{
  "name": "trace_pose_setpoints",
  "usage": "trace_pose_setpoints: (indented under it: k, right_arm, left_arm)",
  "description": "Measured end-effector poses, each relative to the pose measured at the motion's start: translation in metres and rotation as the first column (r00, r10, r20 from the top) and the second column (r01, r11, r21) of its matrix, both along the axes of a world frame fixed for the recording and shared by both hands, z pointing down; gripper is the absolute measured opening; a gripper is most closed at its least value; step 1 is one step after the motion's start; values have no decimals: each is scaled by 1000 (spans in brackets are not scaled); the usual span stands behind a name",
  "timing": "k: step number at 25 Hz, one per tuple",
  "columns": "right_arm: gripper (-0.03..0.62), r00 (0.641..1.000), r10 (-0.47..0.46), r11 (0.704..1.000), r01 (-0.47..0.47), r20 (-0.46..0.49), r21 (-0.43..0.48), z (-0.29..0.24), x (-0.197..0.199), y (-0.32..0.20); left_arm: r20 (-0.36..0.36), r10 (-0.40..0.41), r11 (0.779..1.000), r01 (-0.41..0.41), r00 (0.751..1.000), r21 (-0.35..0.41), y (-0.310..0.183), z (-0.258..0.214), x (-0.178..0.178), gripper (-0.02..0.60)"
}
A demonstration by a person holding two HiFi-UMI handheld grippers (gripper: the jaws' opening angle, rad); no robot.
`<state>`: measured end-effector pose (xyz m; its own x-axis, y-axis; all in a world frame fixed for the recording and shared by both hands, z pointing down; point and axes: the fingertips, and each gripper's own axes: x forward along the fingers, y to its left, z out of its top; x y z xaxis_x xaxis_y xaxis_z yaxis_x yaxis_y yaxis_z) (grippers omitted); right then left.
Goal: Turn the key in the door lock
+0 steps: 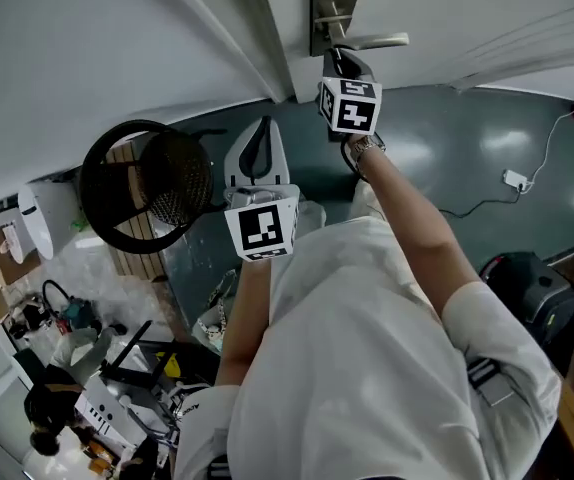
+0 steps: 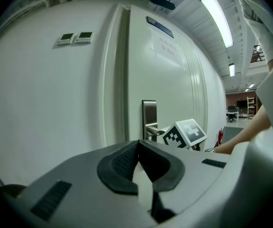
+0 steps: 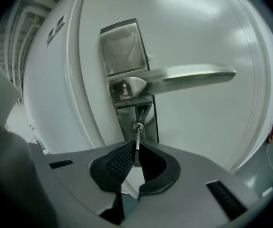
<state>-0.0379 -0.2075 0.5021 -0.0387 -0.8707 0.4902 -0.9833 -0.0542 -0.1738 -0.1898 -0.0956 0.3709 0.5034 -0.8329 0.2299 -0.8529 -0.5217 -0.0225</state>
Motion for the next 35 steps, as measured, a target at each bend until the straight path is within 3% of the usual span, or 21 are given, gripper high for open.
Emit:
trace_pose_setpoints:
  k: [4,9,12,18,21,24,26,28,29,32,35]
  right_arm:
    - [21,984,21,1000,-21,-176,5,-12,-2,-2]
    - [25,916,3,999,-17,-401,-31,-15,-5,-5]
    - [26,892,13,999,-33,-453,-36,-13,-5,3]
    - [37,953,32,999,-43,-303,-30,-12,-10,7]
    - [184,988,-10,998,1,-155,-56,2,-25,14]
    - [193,999,-28,999,29,23,-34,3,-37,32]
    - [193,989,-40,999,41,144,-8,-4,-42,45]
    - [193,953,-49,999,47,300,15,-10,-44,53]
    - [193,917,-46,999,39,397,24,-11,-42,55]
    - [193,731,-14,999,-16,682,38,-13,-29,59]
    - [193,559,-46,997,-23,828,71,-19,-17,63]
  left_arm:
    - [-2,77,997,-77,997,-8,-7,-2,-13,9]
    - [-11,163,987,-163,987,-17,-12,2,-14,9]
    - [-17,200,980,-200,980,-12,-8,1,-15,9]
    - [-34,221,975,-222,975,-16,-18,3,-29,9]
    - [-43,231,973,-232,972,-13,-22,0,-28,9]
    - [-45,234,972,-234,971,-9,-21,-4,-25,9]
    - [-46,229,973,-229,972,-10,-17,-6,-22,9]
    - [-43,222,975,-223,974,-15,-15,-6,-16,9]
    - [-39,219,975,-220,975,-18,-14,-4,-11,9]
    - [-28,207,978,-208,978,-26,-9,-2,6,9]
    - [-12,187,982,-188,982,-29,-1,-4,22,9]
